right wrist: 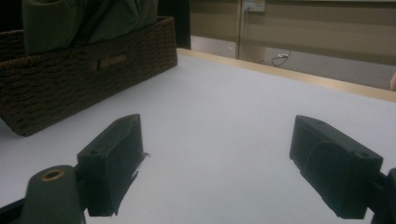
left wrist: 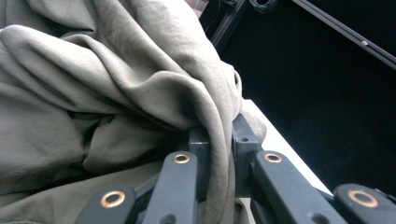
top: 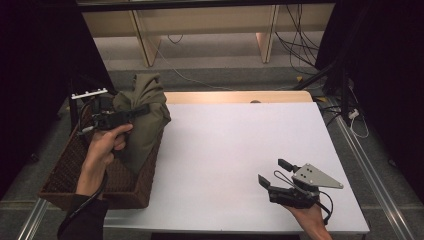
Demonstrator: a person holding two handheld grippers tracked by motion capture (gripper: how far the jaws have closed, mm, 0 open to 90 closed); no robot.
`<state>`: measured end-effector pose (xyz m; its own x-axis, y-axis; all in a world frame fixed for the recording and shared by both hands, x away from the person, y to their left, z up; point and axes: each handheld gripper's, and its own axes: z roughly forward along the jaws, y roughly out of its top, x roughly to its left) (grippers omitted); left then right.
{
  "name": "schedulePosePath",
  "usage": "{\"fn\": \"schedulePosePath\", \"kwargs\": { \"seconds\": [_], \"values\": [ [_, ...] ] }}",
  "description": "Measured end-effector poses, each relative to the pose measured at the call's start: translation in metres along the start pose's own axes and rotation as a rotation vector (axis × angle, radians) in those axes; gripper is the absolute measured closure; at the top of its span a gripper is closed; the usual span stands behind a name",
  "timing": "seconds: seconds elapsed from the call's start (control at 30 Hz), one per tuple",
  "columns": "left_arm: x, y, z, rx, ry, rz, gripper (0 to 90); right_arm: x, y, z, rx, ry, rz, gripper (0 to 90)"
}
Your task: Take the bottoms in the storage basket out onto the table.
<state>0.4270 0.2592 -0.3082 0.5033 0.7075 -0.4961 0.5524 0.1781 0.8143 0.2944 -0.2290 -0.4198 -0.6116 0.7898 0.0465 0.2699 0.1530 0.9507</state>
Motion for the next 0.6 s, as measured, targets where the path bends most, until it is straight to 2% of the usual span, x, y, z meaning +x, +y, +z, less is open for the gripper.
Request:
{"fn": "schedulePosePath", "kwargs": {
  "seconds": [0.6],
  "values": [
    [-0.036, -0.001, 0.015, 0.03, -0.105, 0.056, 82.7, -0.001, 0.0, 0.001, -0.006, 0.0, 0.014, 18.4]
  ]
}}
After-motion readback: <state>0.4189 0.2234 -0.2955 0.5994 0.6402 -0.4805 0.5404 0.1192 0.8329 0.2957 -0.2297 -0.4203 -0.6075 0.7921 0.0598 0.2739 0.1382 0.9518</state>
